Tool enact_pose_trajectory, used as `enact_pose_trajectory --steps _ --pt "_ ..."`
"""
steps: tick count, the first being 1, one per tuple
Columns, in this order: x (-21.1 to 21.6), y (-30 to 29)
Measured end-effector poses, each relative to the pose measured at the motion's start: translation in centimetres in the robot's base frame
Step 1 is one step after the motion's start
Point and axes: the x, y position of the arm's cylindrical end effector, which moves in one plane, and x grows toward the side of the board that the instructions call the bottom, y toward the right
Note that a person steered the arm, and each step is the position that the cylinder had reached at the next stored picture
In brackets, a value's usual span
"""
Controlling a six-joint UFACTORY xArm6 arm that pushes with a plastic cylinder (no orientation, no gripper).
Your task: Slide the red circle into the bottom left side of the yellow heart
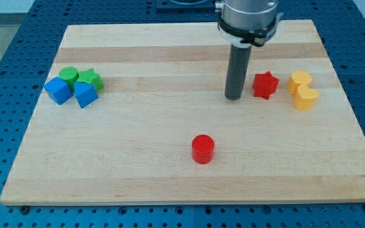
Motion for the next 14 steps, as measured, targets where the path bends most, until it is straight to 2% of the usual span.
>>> enact_pose_trajectory --steps 1,3,4,5,7,8,9,12,13,14 --pt "-1.8 0.5" --pt "-1.9 6.5" --pt "-1.9 6.4" --pt "-1.2 0.0" --pt "5.3 -16.6" --pt "9.5 -21.6" --pt "13.0 -21.4" --pt "13.0 0.1" --pt "14.3 0.3" --pt "17.9 0.3"
